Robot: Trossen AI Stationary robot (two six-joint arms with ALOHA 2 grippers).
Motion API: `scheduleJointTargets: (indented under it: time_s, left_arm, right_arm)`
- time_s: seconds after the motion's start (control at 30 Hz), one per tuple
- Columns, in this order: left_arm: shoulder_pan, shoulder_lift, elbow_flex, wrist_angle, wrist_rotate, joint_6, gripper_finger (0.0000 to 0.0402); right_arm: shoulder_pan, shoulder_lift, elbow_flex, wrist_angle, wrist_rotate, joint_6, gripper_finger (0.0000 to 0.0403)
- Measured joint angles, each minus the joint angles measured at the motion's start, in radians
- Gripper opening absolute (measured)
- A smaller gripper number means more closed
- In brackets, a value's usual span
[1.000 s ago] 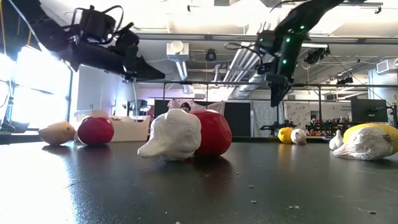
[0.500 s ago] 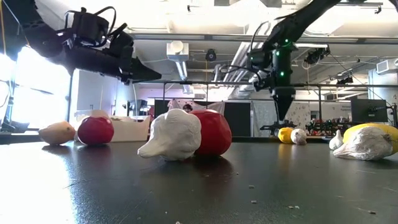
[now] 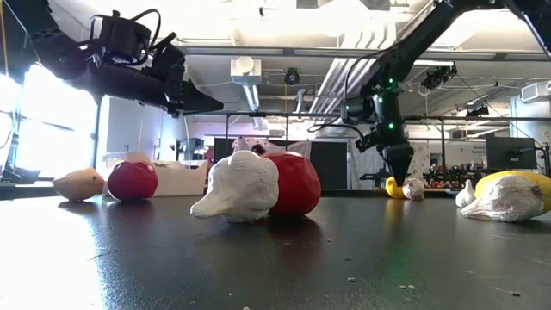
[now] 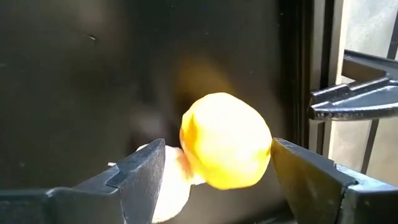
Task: Sort produce into baskets
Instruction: Put the yellow lemon into the blue bin
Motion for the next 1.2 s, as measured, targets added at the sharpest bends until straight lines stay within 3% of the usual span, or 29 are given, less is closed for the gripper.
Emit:
scheduleJointTargets:
  time_s: [0.23, 0.63, 0.7, 0.9, 1.2]
  left_arm:
    - [0.0, 0.0, 0.0, -0.003, -0.002, 0.001, 0.0001]
    - [0.0, 0.0, 0.0, -0.005, -0.002, 0.001, 0.0]
    - [0.0, 0.0, 0.0, -0.005, -0.002, 0.001, 0.0]
    - [0.0, 0.0, -0.001, -0.005, -0.003, 0.002, 0.0]
    - [0.0, 0.0, -0.001, -0.003, -0.007, 0.002, 0.0]
  right_arm:
    - [-0.001, 0.029, 0.0, 0.037, 0.011, -0.003, 0.027]
    - [0.018, 0.019, 0.059, 0.083, 0.017, 0.036, 0.0142]
    - [0.031, 0.002, 0.097, 0.088, -0.02, 0.067, 0.0138]
    - [0.08, -0.085, 0.127, 0.172, -0.274, 0.2, 0.0141]
    - [0.244, -0.213, 0.066, 0.103, -0.299, 0.357, 0.0141]
